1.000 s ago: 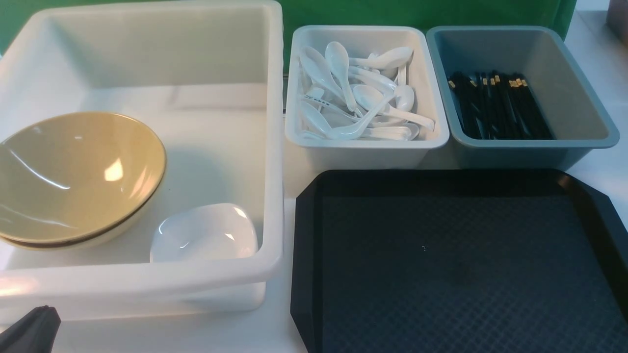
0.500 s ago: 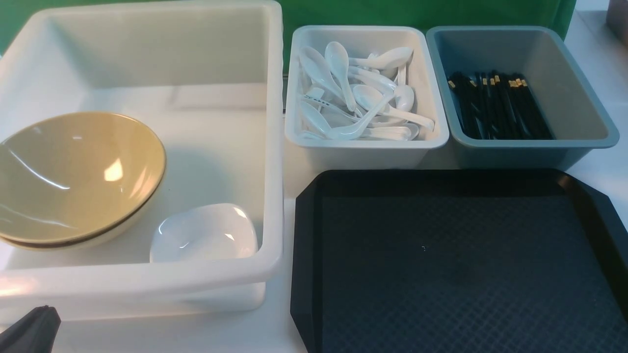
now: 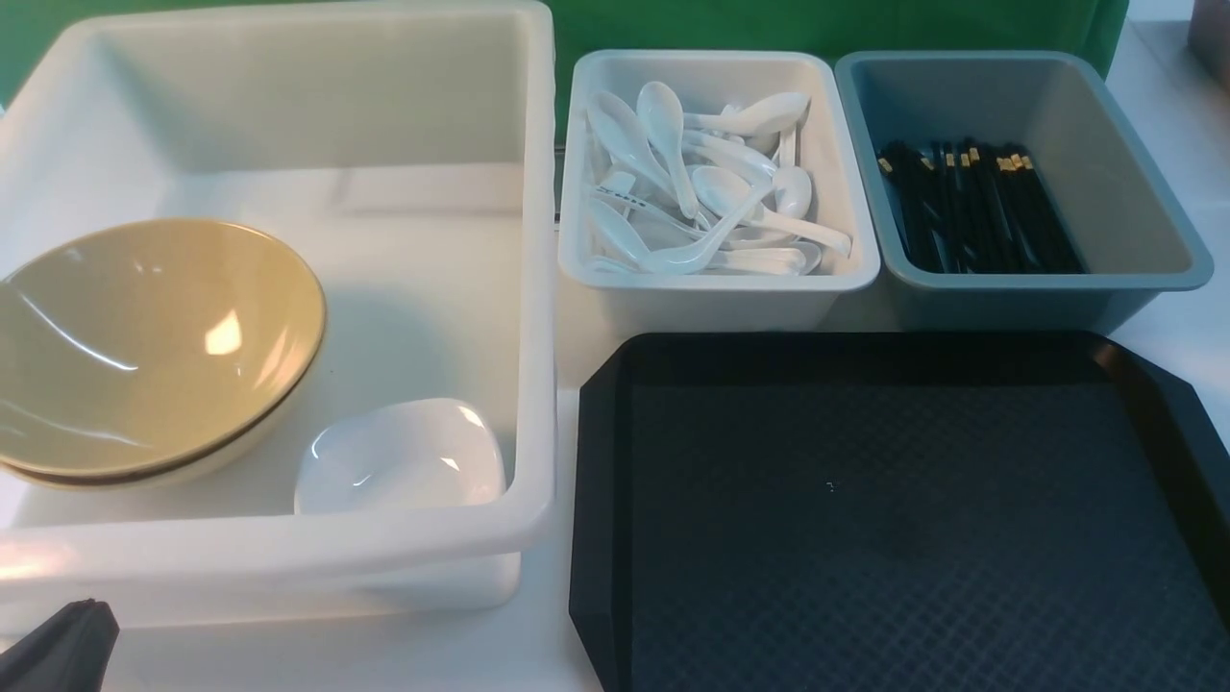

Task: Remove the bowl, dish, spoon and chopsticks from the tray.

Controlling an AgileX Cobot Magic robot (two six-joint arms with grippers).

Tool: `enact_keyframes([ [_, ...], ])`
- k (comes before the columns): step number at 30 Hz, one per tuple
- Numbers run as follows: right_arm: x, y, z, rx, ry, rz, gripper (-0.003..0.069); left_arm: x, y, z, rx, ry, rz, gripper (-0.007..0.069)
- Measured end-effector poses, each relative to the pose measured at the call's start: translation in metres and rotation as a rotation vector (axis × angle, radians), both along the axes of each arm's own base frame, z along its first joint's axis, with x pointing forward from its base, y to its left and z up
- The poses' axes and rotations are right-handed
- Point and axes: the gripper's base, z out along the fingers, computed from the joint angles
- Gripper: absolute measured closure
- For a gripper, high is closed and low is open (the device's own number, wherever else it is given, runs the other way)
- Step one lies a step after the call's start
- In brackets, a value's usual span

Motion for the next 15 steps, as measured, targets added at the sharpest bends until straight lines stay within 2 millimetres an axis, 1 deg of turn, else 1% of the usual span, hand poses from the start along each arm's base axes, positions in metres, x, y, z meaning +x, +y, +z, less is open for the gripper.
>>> enact_keyframes([
  [15, 0.0, 0.0, 0.0, 0.0, 0.0, 0.0, 0.0486, 0.0, 0.0, 0.0, 0.0, 0.0, 0.0, 0.0632],
])
